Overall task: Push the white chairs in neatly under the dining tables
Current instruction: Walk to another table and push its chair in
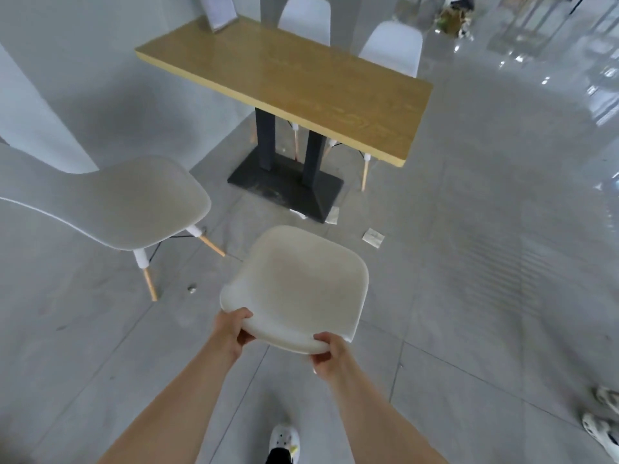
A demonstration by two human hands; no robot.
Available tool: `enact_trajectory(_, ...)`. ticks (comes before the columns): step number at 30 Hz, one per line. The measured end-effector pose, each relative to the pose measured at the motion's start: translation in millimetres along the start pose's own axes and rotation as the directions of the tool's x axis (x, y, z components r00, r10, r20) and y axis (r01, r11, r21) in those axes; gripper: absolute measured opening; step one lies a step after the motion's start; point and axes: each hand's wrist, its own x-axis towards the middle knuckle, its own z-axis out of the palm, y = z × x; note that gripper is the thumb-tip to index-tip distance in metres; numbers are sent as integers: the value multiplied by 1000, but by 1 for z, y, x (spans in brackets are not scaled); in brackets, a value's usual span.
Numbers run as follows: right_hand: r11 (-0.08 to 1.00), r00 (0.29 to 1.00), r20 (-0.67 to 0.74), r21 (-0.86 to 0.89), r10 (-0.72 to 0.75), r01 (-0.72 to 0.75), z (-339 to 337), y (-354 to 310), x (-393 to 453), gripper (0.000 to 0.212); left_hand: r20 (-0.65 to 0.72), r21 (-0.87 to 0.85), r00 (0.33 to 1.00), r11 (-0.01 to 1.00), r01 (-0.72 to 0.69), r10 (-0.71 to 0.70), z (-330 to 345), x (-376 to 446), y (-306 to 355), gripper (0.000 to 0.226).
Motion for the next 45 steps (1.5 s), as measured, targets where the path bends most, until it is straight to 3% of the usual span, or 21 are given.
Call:
enact_trajectory(13, 992, 996, 1, 84, -92, 92, 147, -89, 82, 26, 86, 87, 996, 996, 30, -38, 100, 126, 136, 24)
enact_trajectory(21, 990, 992, -20, 64, -126, 127, 204, -159, 131, 32, 136, 107, 989, 993, 52, -66, 171, 181, 188, 39)
enact_trajectory(28, 995, 995, -10, 31, -96, 97, 239, -209, 164, 35, 134, 82, 989, 995, 58, -68, 219, 220, 211, 41)
enact_trajectory(35, 996, 993, -76, -38, -89, 87, 239, -250, 172, 18, 132, 68, 986, 993, 95, -104, 248, 226, 204, 48)
enact_trajectory(45, 987, 979, -129, -48, -158, 153, 241, -245, 168, 21, 167, 49, 978, 992, 120, -127, 253, 217, 207, 37)
